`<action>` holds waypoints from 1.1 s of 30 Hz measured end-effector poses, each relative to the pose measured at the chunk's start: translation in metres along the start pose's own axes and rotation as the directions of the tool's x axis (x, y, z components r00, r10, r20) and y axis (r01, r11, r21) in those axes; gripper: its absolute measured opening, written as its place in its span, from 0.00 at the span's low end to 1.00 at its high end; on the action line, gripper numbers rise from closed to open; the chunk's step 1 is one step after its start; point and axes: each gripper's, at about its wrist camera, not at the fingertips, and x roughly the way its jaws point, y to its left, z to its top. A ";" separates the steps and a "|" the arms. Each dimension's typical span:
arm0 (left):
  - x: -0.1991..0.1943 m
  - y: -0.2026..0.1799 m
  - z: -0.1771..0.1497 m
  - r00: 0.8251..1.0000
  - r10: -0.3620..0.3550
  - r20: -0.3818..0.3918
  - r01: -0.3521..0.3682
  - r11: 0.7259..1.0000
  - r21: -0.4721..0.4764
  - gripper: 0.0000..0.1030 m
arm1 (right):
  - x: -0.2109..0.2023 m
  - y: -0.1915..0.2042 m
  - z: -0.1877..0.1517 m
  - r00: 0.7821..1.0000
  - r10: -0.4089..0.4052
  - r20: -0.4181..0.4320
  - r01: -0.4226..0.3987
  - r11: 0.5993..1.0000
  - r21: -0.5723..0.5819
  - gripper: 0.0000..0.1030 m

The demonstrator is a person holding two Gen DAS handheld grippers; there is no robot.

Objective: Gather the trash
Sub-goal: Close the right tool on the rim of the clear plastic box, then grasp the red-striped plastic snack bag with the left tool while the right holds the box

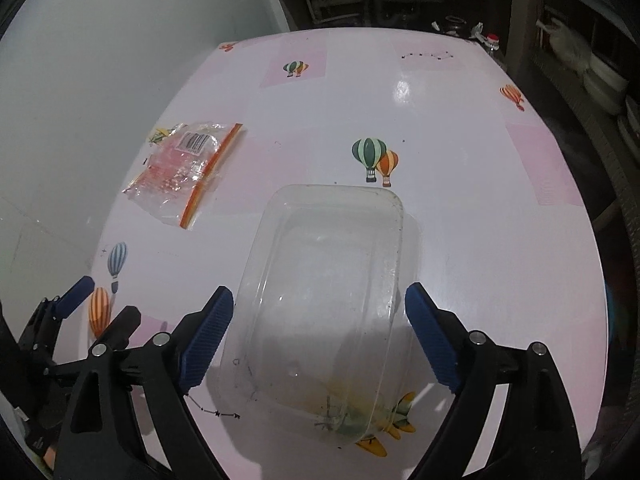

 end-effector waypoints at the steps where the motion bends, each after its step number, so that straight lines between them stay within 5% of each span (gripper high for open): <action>1: 0.000 0.000 0.000 1.000 0.004 -0.001 -0.004 1.000 0.001 0.85 | 0.001 0.001 0.001 1.000 -0.004 -0.001 0.004 1.000 -0.002 0.83; 21: 0.000 0.005 0.000 0.999 0.032 0.006 -0.032 0.999 -0.005 0.85 | 0.016 0.011 0.011 0.992 -0.121 -0.035 0.120 0.992 -0.029 0.85; 28: 0.011 0.027 0.023 0.996 -0.089 0.020 0.090 0.995 -0.047 0.85 | 0.013 0.008 0.005 0.994 -0.107 -0.024 0.105 0.993 -0.061 0.85; 33: 0.051 0.044 0.060 0.995 -0.092 -0.043 0.091 0.995 -0.034 0.85 | 0.005 0.001 -0.008 0.996 -0.086 -0.027 0.084 0.994 -0.064 0.85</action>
